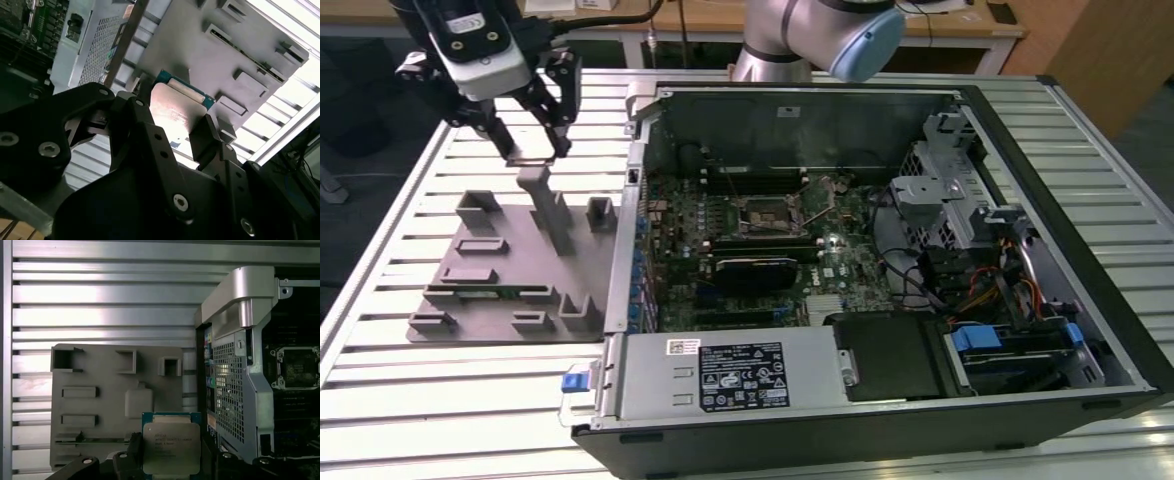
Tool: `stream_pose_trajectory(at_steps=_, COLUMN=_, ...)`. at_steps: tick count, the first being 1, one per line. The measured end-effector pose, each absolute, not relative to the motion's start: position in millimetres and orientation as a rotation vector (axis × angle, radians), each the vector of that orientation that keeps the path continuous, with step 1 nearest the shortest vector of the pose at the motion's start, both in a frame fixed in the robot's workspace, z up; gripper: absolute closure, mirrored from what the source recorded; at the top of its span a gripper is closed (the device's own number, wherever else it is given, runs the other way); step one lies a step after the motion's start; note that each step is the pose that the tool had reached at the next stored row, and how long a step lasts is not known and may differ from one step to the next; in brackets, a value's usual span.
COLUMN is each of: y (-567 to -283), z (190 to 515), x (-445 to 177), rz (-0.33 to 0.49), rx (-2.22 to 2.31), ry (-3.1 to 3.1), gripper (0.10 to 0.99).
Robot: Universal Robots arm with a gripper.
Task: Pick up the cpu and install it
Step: 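Pick up the cpu and move it towards the insertion slot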
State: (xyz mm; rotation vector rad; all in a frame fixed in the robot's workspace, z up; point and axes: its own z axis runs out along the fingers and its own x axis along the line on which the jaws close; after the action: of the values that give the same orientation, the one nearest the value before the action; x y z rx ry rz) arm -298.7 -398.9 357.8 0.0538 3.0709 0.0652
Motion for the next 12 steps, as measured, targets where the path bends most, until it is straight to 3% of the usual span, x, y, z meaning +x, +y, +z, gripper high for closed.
stream_pose_trajectory(at_steps=12, y=-398.9, z=357.8, x=-255.5, rz=0.065, rx=0.054, ry=3.076, gripper=0.541)
